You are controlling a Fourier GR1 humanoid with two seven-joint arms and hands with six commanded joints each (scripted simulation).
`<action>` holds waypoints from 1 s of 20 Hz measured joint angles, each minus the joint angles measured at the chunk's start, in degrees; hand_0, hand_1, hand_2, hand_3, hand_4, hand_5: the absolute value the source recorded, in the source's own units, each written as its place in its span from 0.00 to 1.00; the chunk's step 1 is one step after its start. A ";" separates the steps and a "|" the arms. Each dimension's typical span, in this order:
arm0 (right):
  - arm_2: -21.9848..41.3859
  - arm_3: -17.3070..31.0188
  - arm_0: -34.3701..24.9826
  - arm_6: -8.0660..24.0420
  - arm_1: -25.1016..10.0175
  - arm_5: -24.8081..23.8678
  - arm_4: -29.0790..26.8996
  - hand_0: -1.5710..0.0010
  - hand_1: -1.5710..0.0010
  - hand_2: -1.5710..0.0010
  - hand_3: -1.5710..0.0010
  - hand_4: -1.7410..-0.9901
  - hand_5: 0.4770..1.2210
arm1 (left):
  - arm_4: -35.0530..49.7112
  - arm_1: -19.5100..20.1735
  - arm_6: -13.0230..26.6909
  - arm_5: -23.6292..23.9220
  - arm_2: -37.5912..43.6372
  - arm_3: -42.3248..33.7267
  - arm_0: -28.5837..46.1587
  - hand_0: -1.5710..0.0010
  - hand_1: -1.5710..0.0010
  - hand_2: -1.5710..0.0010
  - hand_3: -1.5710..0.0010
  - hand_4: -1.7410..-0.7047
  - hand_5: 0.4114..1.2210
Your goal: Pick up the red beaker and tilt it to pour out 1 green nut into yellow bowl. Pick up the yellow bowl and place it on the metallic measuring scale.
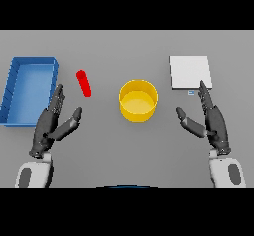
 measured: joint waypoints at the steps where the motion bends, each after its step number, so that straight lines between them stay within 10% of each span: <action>1: 0.33 0.13 -0.31 0.95 0.64 -0.30 0.19 1.00 1.00 1.00 1.00 0.71 0.14 | -0.11 0.33 0.44 0.02 0.10 -0.24 0.10 1.00 1.00 1.00 1.00 0.54 0.31; 9: -0.56 -0.66 -0.20 0.14 0.47 3.01 -4.31 1.00 1.00 1.00 1.00 0.60 0.20 | -1.63 -0.62 3.06 1.02 0.25 5.39 -4.67 1.00 1.00 1.00 1.00 0.53 0.31; 20: -1.18 0.87 -0.65 -0.96 -0.11 3.28 -4.01 1.00 1.00 1.00 1.00 0.58 0.21 | -2.22 -1.24 -3.53 3.89 6.07 28.55 -22.50 1.00 1.00 1.00 1.00 0.49 0.28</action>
